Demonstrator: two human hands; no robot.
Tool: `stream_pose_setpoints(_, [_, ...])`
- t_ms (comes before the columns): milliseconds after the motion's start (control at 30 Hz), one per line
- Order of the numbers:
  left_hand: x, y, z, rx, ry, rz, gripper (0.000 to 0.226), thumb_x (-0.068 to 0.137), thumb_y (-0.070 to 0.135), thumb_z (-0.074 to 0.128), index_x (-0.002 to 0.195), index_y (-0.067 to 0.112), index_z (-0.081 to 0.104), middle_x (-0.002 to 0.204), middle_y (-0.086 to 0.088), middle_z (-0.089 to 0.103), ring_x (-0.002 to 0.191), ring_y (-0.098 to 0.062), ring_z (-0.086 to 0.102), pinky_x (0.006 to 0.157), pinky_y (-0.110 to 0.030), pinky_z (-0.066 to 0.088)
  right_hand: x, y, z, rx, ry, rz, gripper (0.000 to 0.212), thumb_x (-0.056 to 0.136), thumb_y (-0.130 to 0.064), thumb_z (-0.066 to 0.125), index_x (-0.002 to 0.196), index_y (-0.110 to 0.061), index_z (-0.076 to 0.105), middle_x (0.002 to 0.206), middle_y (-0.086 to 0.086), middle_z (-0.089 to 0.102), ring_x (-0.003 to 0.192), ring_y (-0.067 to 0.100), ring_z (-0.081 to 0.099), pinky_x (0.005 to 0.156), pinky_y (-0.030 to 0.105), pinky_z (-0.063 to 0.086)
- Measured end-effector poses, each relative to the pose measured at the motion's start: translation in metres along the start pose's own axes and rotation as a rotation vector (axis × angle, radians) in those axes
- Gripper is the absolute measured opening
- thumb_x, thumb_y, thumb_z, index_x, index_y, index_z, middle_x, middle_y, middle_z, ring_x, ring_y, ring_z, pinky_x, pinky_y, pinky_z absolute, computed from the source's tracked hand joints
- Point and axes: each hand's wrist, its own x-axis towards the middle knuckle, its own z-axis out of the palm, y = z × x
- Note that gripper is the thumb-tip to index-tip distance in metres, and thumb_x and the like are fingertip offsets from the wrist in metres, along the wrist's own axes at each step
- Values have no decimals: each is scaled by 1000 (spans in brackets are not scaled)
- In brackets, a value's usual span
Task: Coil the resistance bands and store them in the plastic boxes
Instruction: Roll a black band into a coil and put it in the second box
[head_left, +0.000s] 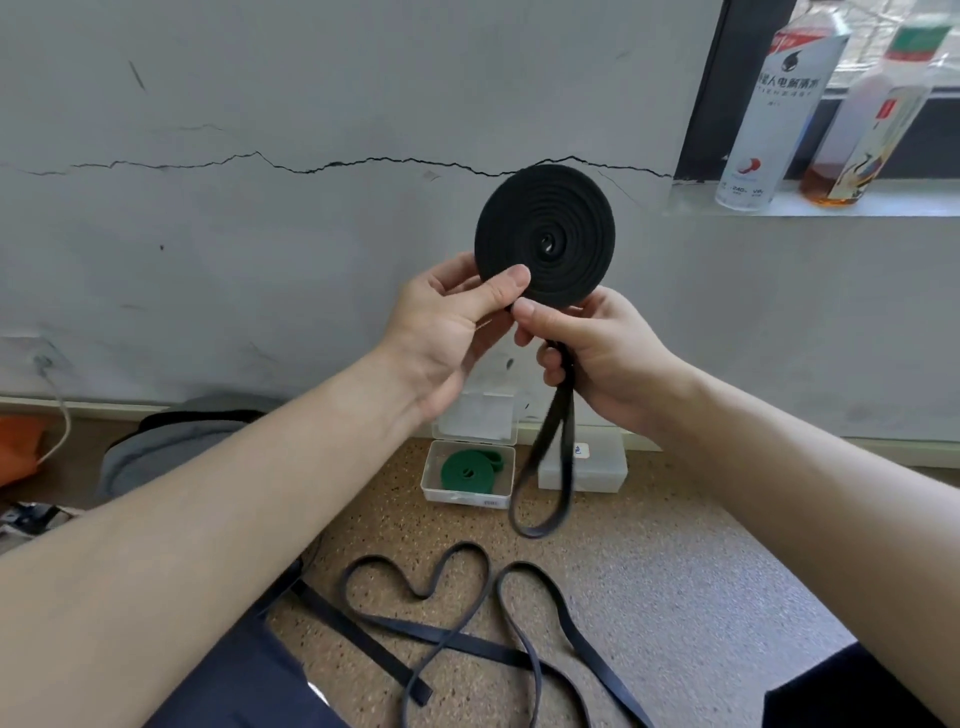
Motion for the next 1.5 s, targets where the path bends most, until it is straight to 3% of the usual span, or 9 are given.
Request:
stream_pose_setpoints(100, [5, 3, -5, 129, 43, 11, 9, 87, 6, 72, 92, 13, 73, 89, -3, 74, 77, -13, 67, 75, -25, 54, -1, 2, -2, -67, 12, -2, 11, 86, -14, 76, 93, -11, 68, 72, 4, 63, 53, 14, 48, 50, 24, 40])
stream_pose_setpoints(267, [9, 12, -21, 371, 17, 42, 16, 83, 12, 77, 99, 18, 76, 92, 0, 77, 80, -8, 69, 64, -18, 50, 1, -3, -17, -216, -39, 10, 16, 79, -11, 81, 93, -13, 74, 77, 8, 66, 69, 25, 50, 54, 23, 45])
stream_pose_setpoints(433, [11, 20, -28, 629, -76, 168, 18, 81, 10, 79, 98, 15, 76, 89, -11, 76, 76, -11, 67, 64, -21, 53, 3, -4, -24, -306, -79, 16, 19, 79, -18, 80, 92, -8, 71, 71, 7, 66, 54, 15, 49, 50, 24, 41])
stream_pose_setpoints(667, [7, -2, -13, 146, -24, 22, 15, 89, 7, 69, 101, 17, 69, 95, -2, 72, 79, -11, 67, 74, -24, 52, 6, 0, -4, -66, 32, -21, 9, 87, -18, 75, 92, -11, 70, 68, 2, 61, 49, 11, 44, 49, 23, 36])
stream_pose_setpoints(1033, [13, 12, -26, 506, -61, 86, 17, 86, 8, 74, 102, 16, 75, 85, -1, 74, 74, -9, 68, 67, -21, 53, 2, 0, -27, -264, -38, 27, 29, 72, -25, 83, 91, -6, 73, 66, 1, 61, 55, 15, 45, 49, 23, 40])
stream_pose_setpoints(1133, [14, 16, -30, 631, -116, 106, 20, 86, 8, 75, 104, 15, 75, 86, -3, 73, 74, -9, 66, 66, -21, 54, 1, 2, -28, -272, -46, 56, 13, 70, -28, 82, 78, -18, 76, 63, -1, 58, 52, 15, 41, 50, 25, 36])
stream_pose_setpoints(1233, [11, 12, -26, 432, -112, 30, 19, 88, 8, 71, 104, 16, 73, 94, -3, 72, 82, -11, 66, 71, -23, 52, 1, 2, -22, -168, -64, 52, 7, 74, -24, 80, 72, -23, 74, 65, 0, 55, 49, 12, 40, 54, 28, 34])
stream_pose_setpoints(1367, [5, -5, -8, 88, -76, -27, 13, 92, 5, 65, 98, 16, 69, 98, -3, 72, 84, -12, 66, 75, -24, 53, 3, 2, -10, -75, -39, 10, 9, 89, -17, 72, 85, -12, 66, 69, 2, 54, 49, 11, 41, 53, 27, 37])
stream_pose_setpoints(1500, [11, -7, -7, 211, 19, 25, 9, 91, 10, 69, 99, 14, 73, 99, -6, 71, 85, -15, 63, 75, -23, 49, 2, 6, -5, -90, 13, 6, 12, 89, -19, 74, 90, -10, 66, 68, 2, 56, 49, 12, 43, 52, 27, 38])
